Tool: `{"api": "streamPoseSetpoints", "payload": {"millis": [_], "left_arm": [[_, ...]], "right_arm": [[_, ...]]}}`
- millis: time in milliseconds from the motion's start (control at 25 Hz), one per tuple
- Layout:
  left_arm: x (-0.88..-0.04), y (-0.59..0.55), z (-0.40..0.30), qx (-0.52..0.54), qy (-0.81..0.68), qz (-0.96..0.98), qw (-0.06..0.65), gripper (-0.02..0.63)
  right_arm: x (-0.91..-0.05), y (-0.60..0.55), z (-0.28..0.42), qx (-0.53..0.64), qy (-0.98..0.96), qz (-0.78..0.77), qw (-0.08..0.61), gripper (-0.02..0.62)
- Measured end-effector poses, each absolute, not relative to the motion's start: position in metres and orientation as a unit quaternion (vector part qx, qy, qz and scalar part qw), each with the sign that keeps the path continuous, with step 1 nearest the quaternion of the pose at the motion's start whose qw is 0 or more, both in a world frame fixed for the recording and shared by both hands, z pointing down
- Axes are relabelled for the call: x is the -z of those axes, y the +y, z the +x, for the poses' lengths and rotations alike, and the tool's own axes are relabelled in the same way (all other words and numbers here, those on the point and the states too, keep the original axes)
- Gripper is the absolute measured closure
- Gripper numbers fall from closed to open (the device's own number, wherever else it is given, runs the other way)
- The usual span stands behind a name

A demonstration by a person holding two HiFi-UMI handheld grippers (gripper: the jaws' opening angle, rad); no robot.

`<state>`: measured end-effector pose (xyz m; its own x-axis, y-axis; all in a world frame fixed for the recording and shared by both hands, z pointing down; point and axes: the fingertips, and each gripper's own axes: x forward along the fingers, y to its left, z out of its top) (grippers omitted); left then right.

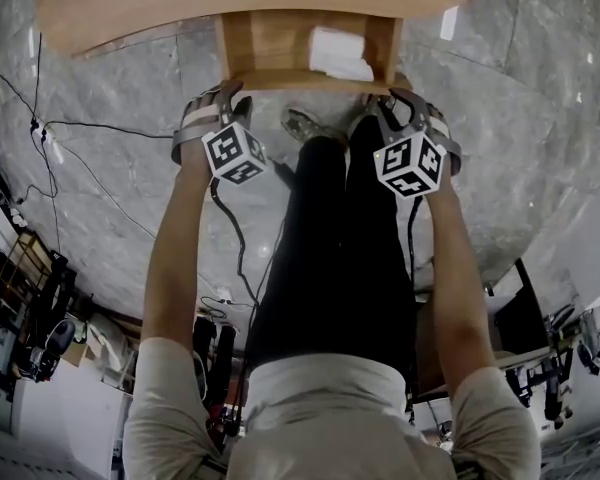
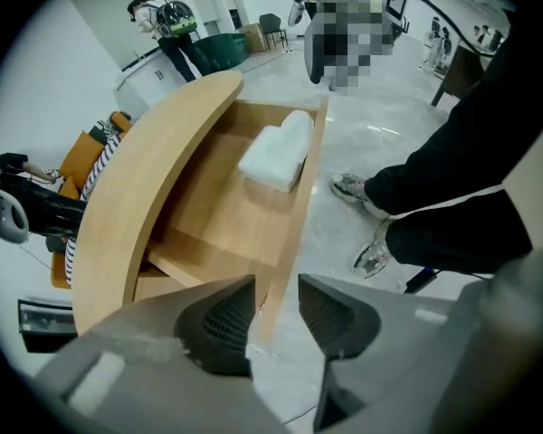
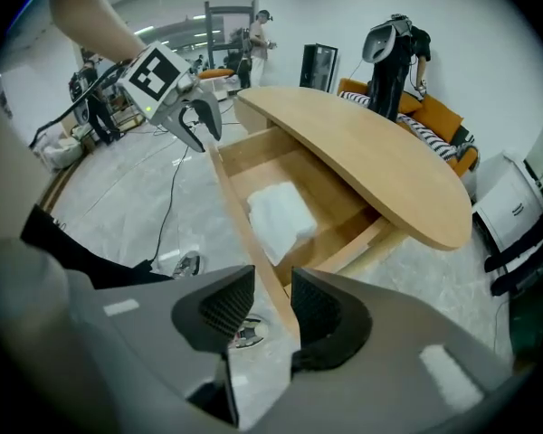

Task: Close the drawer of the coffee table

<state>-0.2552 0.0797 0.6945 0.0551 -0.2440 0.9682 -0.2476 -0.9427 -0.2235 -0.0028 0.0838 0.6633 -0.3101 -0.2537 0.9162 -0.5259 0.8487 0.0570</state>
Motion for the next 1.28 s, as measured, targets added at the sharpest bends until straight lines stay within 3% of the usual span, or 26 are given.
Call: {"api": "streamPoseSetpoints", "payload": {"millis": [600, 800, 1280], "left_arm": [[-0.722, 0.075, -0.285, -0.715, -0.145, 0.684, -0.019, 0.442], [-0.721, 0.069, -0.289, -0.716, -0.165, 0.678, -0.022, 0.443], [-0.72, 0.076, -0.283, -0.713, -0.177, 0.678, -0.016, 0.486]], "right_arm": [[-0.71, 0.087, -0.008, -0.082, -0.774, 0.178, 0.603, 0.44], [-0.713, 0.084, -0.01, -0.072, -0.77, 0.182, 0.607, 0.479], [-0.711, 0.087, -0.009, -0.033, -0.773, 0.154, 0.615, 0.502]]}}
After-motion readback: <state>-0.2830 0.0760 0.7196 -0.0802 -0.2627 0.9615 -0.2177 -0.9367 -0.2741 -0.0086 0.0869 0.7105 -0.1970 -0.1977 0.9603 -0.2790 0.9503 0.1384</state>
